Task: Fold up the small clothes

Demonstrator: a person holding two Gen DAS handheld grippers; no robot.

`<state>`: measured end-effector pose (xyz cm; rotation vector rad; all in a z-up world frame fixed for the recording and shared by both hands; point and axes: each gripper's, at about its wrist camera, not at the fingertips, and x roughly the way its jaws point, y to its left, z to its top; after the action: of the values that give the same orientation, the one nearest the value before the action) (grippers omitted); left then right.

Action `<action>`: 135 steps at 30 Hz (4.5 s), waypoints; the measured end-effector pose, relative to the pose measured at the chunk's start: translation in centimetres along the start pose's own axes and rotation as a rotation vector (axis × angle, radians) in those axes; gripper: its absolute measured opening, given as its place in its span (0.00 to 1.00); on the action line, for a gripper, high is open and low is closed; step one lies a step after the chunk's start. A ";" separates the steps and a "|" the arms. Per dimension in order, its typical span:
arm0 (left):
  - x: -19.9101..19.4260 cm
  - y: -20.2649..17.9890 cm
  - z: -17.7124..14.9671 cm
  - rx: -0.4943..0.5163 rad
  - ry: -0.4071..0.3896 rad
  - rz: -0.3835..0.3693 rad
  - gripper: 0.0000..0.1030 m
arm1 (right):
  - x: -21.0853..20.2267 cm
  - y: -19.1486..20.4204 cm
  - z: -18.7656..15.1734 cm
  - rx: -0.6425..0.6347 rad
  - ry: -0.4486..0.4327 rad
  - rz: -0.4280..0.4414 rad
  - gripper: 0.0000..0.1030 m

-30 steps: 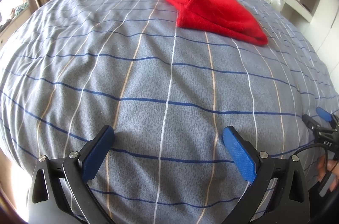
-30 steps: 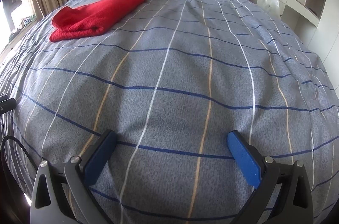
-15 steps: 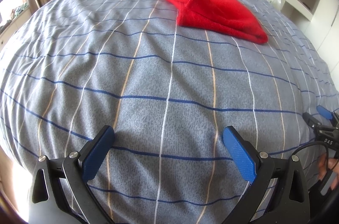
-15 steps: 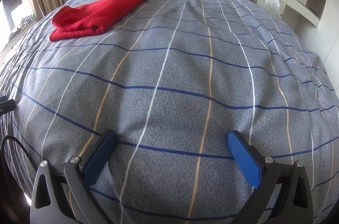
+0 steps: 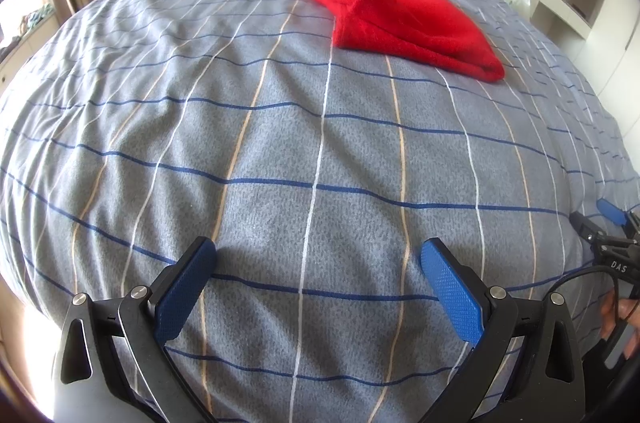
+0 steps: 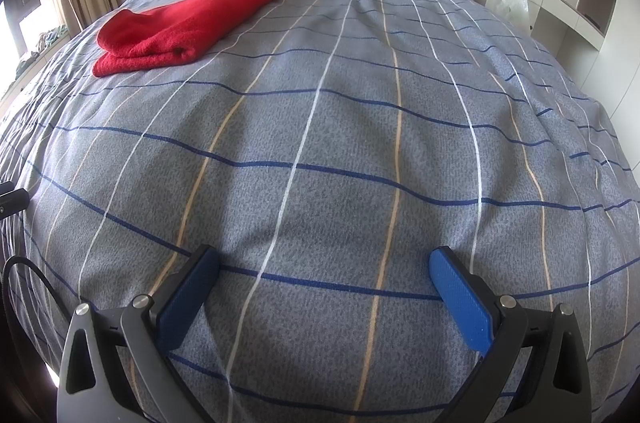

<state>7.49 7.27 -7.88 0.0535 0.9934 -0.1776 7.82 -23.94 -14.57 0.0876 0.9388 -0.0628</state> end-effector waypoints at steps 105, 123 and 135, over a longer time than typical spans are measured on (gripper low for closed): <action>-12.0 -8.0 6.6 0.060 -0.192 0.210 1.00 | -16.8 3.5 8.0 -0.090 -0.137 0.146 0.95; -15.3 -8.3 3.9 0.084 -0.211 0.217 1.00 | -21.5 4.7 6.5 -0.088 -0.208 0.053 0.99; -15.9 -8.7 4.1 0.073 -0.233 0.230 1.00 | -21.1 3.7 6.0 -0.055 -0.194 0.018 0.99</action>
<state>0.91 0.16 8.03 0.2084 0.7420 -0.0084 0.50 -20.59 6.20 0.0382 0.7452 -0.0277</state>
